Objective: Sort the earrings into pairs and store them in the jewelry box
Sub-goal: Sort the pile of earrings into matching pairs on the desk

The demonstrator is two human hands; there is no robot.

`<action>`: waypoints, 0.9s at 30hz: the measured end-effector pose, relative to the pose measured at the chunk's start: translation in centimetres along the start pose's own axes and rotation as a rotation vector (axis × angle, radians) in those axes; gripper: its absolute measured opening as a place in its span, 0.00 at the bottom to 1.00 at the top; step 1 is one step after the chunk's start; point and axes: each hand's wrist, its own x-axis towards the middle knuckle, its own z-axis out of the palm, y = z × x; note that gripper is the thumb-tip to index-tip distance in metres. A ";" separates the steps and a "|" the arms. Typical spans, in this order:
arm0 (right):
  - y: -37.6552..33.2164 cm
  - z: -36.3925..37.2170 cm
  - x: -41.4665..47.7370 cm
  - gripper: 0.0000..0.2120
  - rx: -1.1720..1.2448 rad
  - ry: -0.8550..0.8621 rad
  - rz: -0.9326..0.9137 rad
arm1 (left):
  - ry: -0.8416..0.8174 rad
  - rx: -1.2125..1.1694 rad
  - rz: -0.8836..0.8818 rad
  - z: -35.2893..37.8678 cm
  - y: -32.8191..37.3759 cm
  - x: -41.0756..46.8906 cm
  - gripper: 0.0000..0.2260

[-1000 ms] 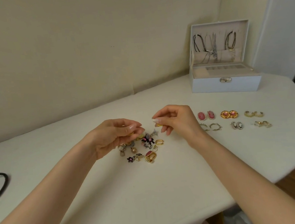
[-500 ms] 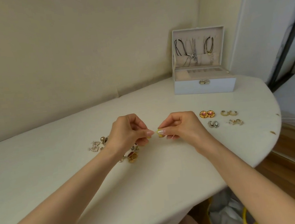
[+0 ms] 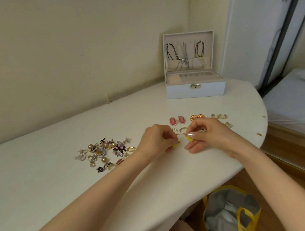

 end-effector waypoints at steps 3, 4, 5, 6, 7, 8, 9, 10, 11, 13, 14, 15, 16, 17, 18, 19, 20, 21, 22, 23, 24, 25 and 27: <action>0.4 -0.5 0.0 0.05 -0.135 0.005 -0.052 | -0.030 0.058 0.000 0.9 0.2 0.6 0.02; 0.6 -0.6 0.1 0.06 -0.183 0.011 -0.067 | -0.036 0.077 -0.001 1.0 0.3 0.7 0.03; 0.7 -0.8 0.2 0.07 -0.230 0.022 -0.081 | -0.043 0.094 0.000 1.0 0.3 0.8 0.03; 0.8 -1.0 0.3 0.09 -0.274 0.033 -0.095 | -0.049 0.106 0.000 1.0 0.4 0.9 0.03; 1.0 -1.1 0.4 0.11 -0.313 0.042 -0.107 | -0.054 0.116 0.001 0.9 0.4 1.0 0.04; 1.1 -1.2 0.4 0.13 -0.338 0.046 -0.111 | -0.056 0.125 0.002 0.9 0.3 1.0 0.04; 1.2 -1.1 0.5 0.14 -0.344 0.047 -0.107 | -0.054 0.137 0.005 0.8 0.2 1.1 0.04; 1.3 -1.0 0.6 0.14 -0.335 0.053 -0.100 | -0.051 0.154 0.008 0.8 0.2 1.1 0.03; 1.4 -0.9 0.6 0.13 -0.325 0.068 -0.094 | -0.049 0.174 0.012 0.8 0.1 1.2 0.03; 1.5 -0.6 0.8 0.10 -0.337 0.109 -0.096 | -0.045 0.212 0.016 0.7 0.1 1.3 0.03; 1.6 -0.5 0.9 0.10 -0.354 0.122 -0.102 | -0.034 0.223 0.019 0.7 0.1 1.3 0.04; 1.7 -0.3 1.1 0.10 -0.366 0.129 -0.108 | -0.008 0.232 0.031 0.7 0.2 1.2 0.04; 1.8 -0.2 1.1 0.10 -0.368 0.135 -0.112 | 0.032 0.251 0.061 0.7 0.2 1.1 0.04; 2.0 -0.1 1.3 0.09 -0.365 0.143 -0.112 | 0.080 0.292 0.109 0.8 0.2 0.9 0.03; 2.1 0.0 1.3 0.09 -0.362 0.155 -0.113 | 0.120 0.352 0.165 0.8 0.2 0.7 0.03; 2.2 0.1 1.4 0.08 -0.364 0.169 -0.116 | 0.146 0.419 0.222 0.9 0.2 0.4 0.03; 2.3 0.1 1.5 0.07 -0.371 0.182 -0.122 | 0.160 0.483 0.282 1.1 0.1 0.1 0.03; 2.4 0.2 1.5 0.07 -0.381 0.195 -0.128 | 0.164 0.536 0.337 1.3 0.0 -0.1 0.03; 2.5 0.2 1.5 0.06 -0.385 0.206 -0.133 | 0.163 0.574 0.381 1.5 -0.3 -0.4 0.04; 2.6 0.2 1.6 0.06 -0.381 0.217 -0.138 | 0.164 0.592 0.411 1.6 -0.5 -0.5 0.04; 2.6 0.1 1.6 0.07 -0.372 0.220 -0.139 | 0.166 0.591 0.426 1.6 -0.7 -0.7 0.03; 2.7 0.0 1.6 0.07 -0.363 0.218 -0.137 | 0.164 0.583 0.426 1.6 -0.9 -0.7 0.03; 2.8 -0.2 1.6 0.09 -0.332 0.197 -0.122 | 0.148 0.554 0.401 1.3 -1.3 -0.8 0.02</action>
